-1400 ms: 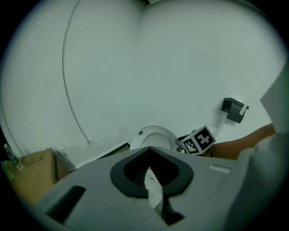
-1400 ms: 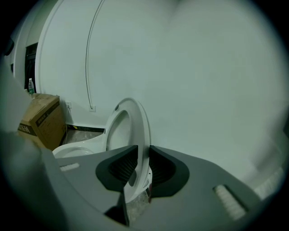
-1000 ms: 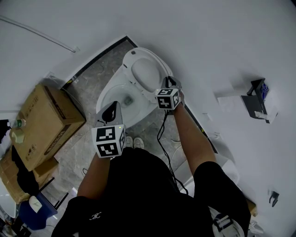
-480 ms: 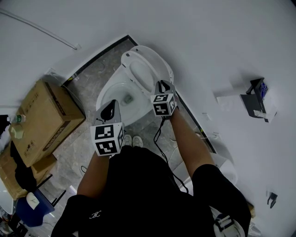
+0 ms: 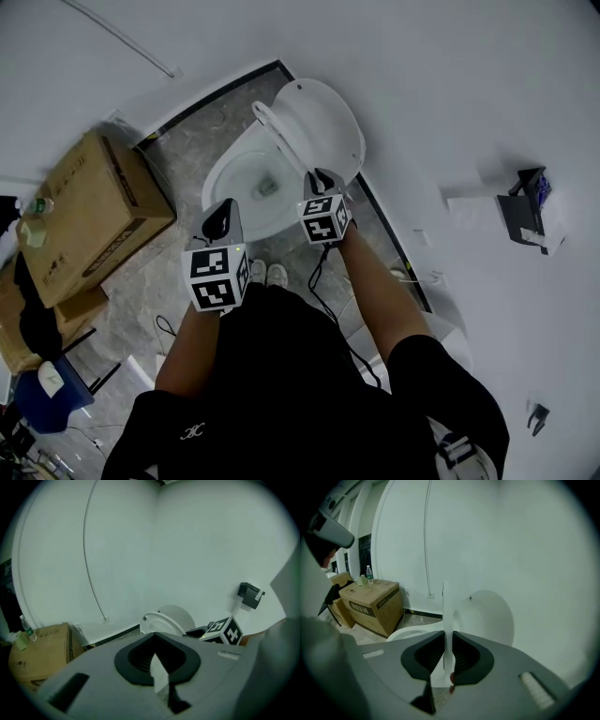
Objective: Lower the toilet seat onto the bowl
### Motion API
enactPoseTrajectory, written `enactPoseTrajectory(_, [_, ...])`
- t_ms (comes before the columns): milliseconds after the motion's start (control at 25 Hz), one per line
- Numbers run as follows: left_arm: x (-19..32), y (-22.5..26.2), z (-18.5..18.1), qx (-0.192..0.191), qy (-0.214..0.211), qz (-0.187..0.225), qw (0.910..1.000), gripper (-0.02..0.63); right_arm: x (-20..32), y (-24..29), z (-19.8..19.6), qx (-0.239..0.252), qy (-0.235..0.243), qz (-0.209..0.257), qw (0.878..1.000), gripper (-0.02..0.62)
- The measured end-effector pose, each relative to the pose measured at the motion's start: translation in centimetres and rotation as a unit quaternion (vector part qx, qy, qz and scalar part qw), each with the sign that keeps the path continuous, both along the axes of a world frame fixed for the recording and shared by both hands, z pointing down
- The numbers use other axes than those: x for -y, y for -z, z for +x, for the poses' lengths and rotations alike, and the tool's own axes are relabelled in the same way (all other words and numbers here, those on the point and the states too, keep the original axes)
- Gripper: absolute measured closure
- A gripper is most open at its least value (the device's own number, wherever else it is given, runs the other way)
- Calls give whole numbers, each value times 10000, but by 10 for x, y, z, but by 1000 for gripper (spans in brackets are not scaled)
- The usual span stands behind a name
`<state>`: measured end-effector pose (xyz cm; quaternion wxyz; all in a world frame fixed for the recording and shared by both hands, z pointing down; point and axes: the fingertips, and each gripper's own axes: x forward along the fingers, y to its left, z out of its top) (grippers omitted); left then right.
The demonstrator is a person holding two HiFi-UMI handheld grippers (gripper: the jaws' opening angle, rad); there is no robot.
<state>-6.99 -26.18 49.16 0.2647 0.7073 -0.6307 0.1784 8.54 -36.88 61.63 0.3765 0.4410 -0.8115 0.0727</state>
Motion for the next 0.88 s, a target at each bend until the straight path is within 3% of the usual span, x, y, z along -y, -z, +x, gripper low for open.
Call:
enactPoseTrajectory(320, [-38,-9,-31,-8,513,-76,9987,598,-60,-30,-62,-212,1002,-288,9943,518])
enactPoseTrajectory(880, [-116,-52,-95,-192,1573,-411,9865,598,-126,-97,-131,-670,2026,-926,9726,485])
